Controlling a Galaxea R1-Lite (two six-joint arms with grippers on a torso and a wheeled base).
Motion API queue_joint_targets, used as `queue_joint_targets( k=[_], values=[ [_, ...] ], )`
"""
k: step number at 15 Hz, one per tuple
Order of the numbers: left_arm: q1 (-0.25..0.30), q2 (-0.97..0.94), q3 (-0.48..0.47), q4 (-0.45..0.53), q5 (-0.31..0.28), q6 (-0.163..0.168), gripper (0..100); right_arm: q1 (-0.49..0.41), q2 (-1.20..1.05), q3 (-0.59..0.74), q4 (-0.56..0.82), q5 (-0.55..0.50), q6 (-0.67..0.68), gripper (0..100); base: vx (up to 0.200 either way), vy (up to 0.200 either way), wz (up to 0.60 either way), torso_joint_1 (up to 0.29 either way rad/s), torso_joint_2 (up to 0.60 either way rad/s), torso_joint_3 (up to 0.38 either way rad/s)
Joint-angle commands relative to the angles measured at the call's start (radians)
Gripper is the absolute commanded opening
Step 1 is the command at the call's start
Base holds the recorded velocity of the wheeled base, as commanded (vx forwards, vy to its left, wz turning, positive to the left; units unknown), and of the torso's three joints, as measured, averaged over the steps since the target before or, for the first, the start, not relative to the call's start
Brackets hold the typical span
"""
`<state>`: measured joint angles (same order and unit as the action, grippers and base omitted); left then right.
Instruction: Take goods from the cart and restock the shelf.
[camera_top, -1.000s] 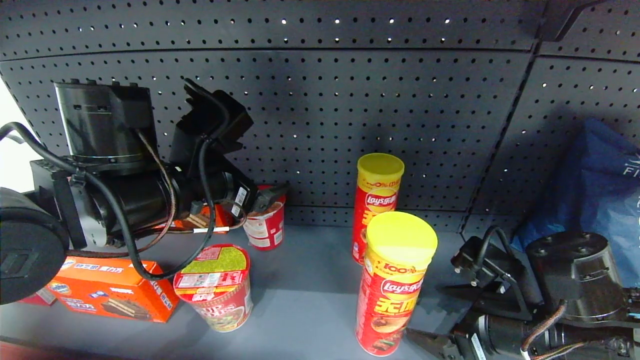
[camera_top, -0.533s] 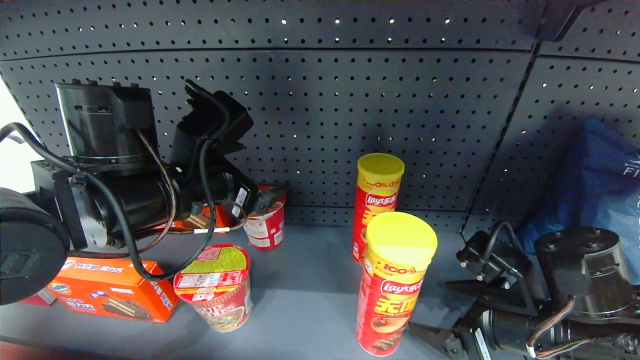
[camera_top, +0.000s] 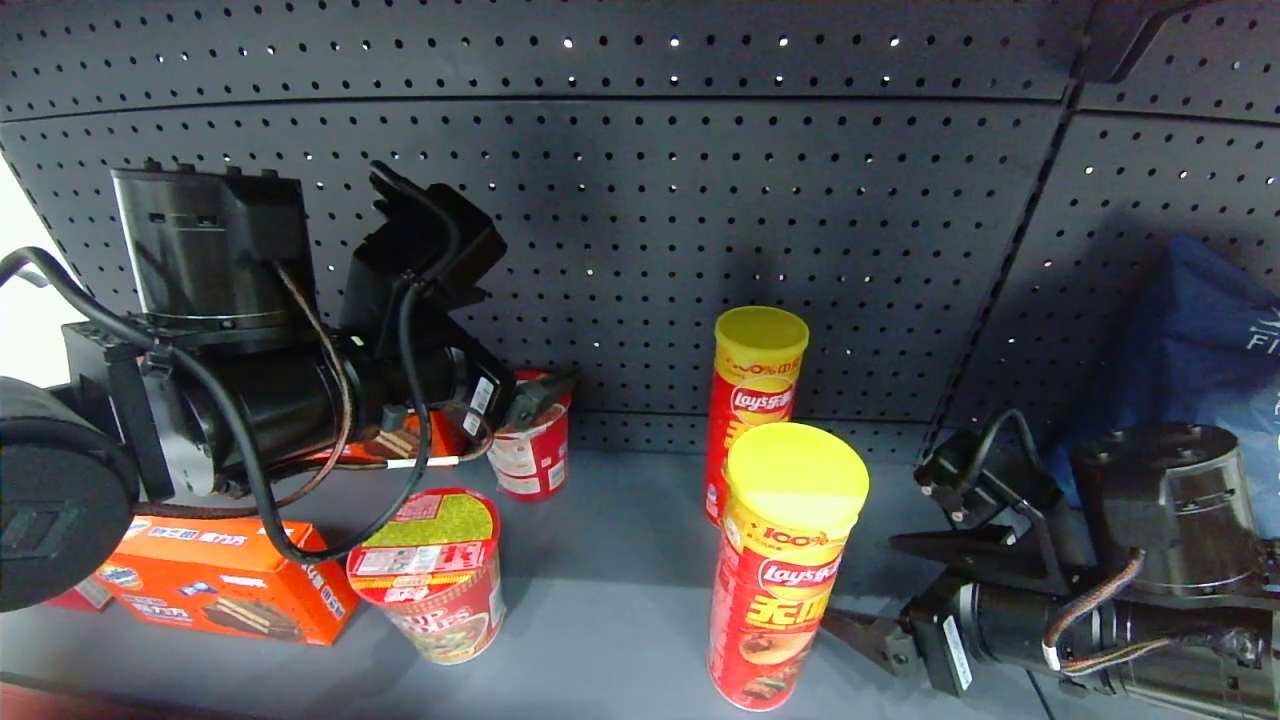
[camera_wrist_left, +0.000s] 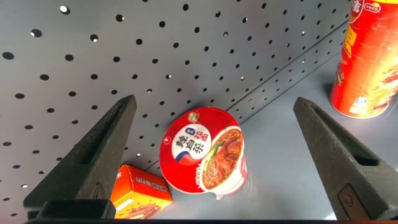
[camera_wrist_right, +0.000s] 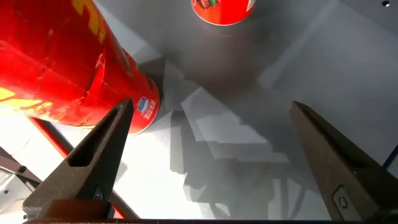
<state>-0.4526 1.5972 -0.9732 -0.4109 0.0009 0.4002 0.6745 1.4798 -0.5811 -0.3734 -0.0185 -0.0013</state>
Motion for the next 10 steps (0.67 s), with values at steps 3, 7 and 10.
queue_joint_targets(
  k=[3,7,10],
  values=[
    [0.000,0.000,-0.001,0.000,0.001,0.000,100,-0.001,-0.012,0.010,-0.001,-0.008,0.000,100,0.000,0.000,0.00,0.000,0.00,0.000],
    [0.017,-0.074,0.064,-0.003,0.002,-0.023,100,-0.041,-0.223,0.061,0.004,-0.015,0.000,100,0.000,0.000,0.00,0.000,0.00,0.000],
    [0.046,-0.183,0.168,-0.032,-0.002,-0.023,100,-0.046,-0.357,0.170,0.039,-0.109,0.000,100,0.000,0.000,0.00,0.000,0.00,0.000]
  ],
)
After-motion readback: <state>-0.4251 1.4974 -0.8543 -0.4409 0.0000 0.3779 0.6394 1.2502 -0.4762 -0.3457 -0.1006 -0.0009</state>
